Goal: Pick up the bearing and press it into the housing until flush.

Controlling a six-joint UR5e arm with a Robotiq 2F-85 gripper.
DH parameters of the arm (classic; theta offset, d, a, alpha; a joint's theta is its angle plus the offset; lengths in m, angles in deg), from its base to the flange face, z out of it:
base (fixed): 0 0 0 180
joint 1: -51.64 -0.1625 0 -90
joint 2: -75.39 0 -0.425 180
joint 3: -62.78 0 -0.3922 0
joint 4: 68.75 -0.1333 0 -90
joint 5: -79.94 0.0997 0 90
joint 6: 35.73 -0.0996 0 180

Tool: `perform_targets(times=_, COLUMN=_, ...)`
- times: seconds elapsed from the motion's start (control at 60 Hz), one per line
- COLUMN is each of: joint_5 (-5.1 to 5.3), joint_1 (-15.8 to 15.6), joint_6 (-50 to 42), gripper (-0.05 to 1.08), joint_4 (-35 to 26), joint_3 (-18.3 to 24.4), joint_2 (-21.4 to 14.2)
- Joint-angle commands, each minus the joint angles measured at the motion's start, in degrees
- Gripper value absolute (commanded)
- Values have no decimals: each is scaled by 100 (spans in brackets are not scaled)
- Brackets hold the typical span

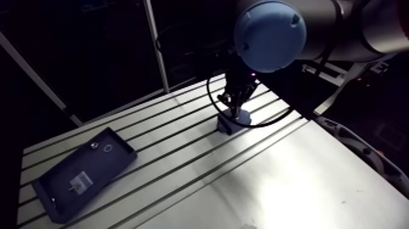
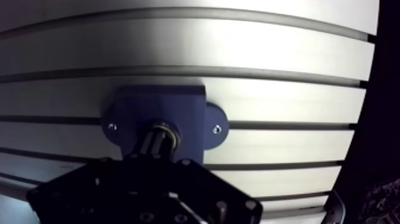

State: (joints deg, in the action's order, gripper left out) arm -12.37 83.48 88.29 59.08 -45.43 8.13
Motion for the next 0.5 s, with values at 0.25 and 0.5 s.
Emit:
perform_targets(times=0.25, joint_5=-54, joint_1=-44, joint_6=-4, gripper=107, joint_4=-25, joint_3=6, joint_2=-2)
perform_targets(times=0.5, joint_5=-71, joint_1=-37, joint_6=-4, gripper=107, joint_4=-41, joint_3=6, joint_2=-1)
